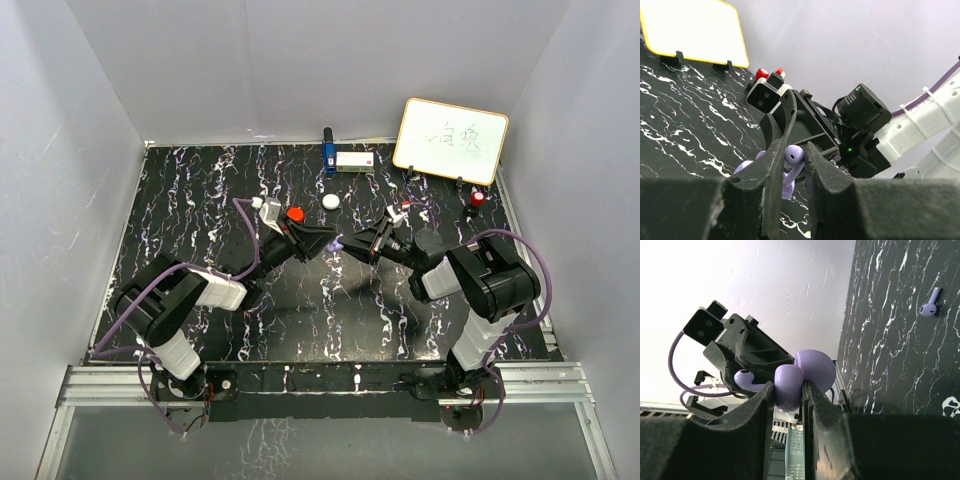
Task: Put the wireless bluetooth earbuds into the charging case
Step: Place the earbud in the charging case.
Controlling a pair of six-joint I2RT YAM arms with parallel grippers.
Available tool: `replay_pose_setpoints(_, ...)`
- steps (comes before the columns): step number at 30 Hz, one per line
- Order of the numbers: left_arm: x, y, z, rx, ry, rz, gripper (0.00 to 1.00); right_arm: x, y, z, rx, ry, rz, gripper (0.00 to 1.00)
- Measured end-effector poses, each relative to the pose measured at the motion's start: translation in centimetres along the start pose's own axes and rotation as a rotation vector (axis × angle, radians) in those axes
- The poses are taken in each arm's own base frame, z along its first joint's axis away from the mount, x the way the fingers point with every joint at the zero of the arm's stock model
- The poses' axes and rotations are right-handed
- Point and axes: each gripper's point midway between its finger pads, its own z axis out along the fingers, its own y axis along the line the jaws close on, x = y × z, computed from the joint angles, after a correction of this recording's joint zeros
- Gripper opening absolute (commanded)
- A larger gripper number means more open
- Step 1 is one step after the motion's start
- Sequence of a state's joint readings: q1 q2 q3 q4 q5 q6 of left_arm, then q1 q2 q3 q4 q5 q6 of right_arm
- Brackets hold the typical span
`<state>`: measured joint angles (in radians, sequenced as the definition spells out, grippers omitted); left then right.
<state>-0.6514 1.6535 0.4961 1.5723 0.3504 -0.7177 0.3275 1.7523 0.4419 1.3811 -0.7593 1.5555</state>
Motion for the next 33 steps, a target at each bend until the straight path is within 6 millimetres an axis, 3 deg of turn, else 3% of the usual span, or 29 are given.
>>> replay_pose_setpoints(5, 0.3, 0.3, 0.0, -0.004, 0.008, -0.003, 0.00, 0.0, -0.7, 0.0, 0.014, 0.003, 0.029, 0.00)
replay_pose_setpoints(33, 1.5, 1.4, -0.1, -0.027, 0.033, -0.003, 0.00, 0.0, 0.3, 0.0, -0.022, 0.004, 0.023, 0.00)
